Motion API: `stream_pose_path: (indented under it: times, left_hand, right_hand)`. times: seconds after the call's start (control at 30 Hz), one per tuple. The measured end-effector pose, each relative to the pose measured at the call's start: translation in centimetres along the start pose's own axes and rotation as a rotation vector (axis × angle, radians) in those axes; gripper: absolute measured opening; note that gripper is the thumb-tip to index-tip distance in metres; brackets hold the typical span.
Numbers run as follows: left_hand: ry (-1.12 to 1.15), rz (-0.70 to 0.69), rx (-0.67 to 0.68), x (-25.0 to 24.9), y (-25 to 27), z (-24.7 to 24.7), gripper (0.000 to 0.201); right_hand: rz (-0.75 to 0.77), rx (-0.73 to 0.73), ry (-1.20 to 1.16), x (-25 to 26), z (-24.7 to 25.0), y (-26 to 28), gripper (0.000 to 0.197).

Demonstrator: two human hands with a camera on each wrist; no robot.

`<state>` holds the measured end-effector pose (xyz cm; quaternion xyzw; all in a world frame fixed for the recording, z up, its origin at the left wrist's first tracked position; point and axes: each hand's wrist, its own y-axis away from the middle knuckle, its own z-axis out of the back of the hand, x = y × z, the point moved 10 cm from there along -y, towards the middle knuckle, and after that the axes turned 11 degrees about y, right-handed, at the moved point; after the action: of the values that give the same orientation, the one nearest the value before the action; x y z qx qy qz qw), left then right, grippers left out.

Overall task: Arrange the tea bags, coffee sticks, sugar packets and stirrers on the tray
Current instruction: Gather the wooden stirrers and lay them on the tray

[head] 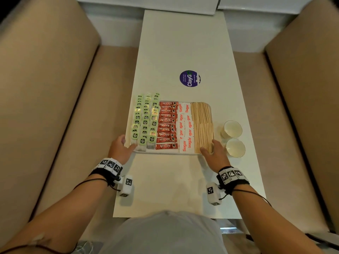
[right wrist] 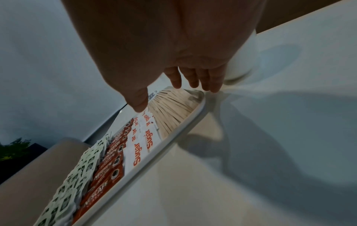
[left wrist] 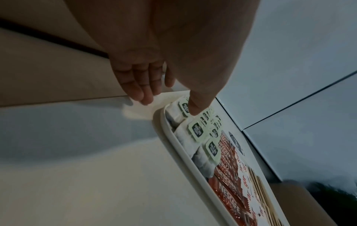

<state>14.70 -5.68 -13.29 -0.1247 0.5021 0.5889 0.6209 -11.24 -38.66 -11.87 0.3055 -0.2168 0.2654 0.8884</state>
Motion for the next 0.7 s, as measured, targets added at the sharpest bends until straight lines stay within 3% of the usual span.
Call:
stream_pose_path:
  times: [0.1, 0.23, 0.5, 0.63, 0.7]
  left_hand:
    - [0.032, 0.034, 0.062, 0.3, -0.2, -0.8, 0.076]
    - [0.01, 0.065, 0.102, 0.2, -0.5, -1.4, 0.079]
    - [-0.027, 0.037, 0.147, -0.3, -0.8, -1.7, 0.063]
    - [-0.034, 0.034, 0.19, -0.1, -0.7, -1.8, 0.035]
    - [-0.042, 0.024, 0.209, 0.1, -0.8, -1.9, 0.037]
  right_hand:
    - [-0.011, -0.006, -0.025, 0.0, -0.2, -0.1, 0.049]
    - [-0.036, -0.021, -0.03, -0.3, 0.0, -0.1, 0.049]
    - [-0.053, -0.028, -0.017, -0.4, 0.5, -0.7, 0.041]
    - [-0.062, -0.027, -0.002, -0.1, 0.6, -0.8, 0.042]
    - [-0.066, -0.023, -0.002, 0.0, 0.7, -0.9, 0.04]
